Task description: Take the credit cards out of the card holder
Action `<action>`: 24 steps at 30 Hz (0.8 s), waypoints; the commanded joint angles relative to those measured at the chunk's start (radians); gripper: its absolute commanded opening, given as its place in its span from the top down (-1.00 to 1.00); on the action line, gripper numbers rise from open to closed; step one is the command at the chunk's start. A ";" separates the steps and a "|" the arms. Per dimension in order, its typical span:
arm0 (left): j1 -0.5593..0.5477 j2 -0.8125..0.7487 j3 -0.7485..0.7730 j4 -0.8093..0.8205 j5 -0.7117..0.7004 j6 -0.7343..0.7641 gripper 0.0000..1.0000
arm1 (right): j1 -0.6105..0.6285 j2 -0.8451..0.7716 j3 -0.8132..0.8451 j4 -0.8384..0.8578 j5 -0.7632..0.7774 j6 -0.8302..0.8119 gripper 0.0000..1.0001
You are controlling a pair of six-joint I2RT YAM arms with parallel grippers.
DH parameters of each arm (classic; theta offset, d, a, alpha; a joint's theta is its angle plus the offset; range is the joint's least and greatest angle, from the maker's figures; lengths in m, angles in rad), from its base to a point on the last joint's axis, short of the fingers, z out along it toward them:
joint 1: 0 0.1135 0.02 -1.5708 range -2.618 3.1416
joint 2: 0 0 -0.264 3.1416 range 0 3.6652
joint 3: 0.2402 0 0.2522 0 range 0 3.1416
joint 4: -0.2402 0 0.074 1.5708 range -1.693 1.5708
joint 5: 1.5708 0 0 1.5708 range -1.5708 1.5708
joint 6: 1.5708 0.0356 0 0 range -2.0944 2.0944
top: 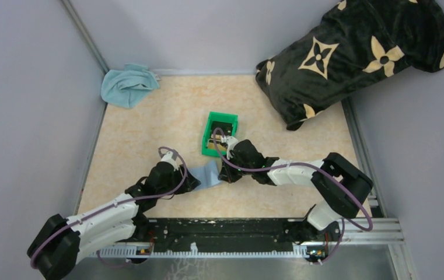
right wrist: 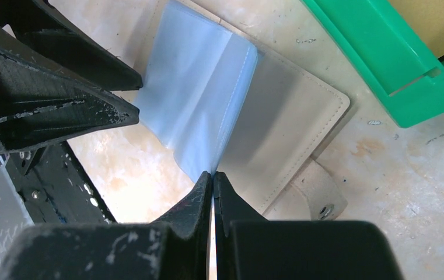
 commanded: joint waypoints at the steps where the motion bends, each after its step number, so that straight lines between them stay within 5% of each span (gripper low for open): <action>1: -0.007 -0.023 -0.027 -0.083 -0.063 -0.050 -0.10 | 0.009 -0.025 0.027 0.056 -0.022 0.005 1.00; 11: -0.007 -0.012 0.024 -0.163 -0.106 -0.016 -0.09 | 0.010 -0.011 0.021 0.077 -0.027 0.009 1.00; 24: -0.012 0.087 0.058 0.025 -0.018 -0.010 0.07 | 0.010 0.006 0.013 0.082 -0.049 0.007 1.00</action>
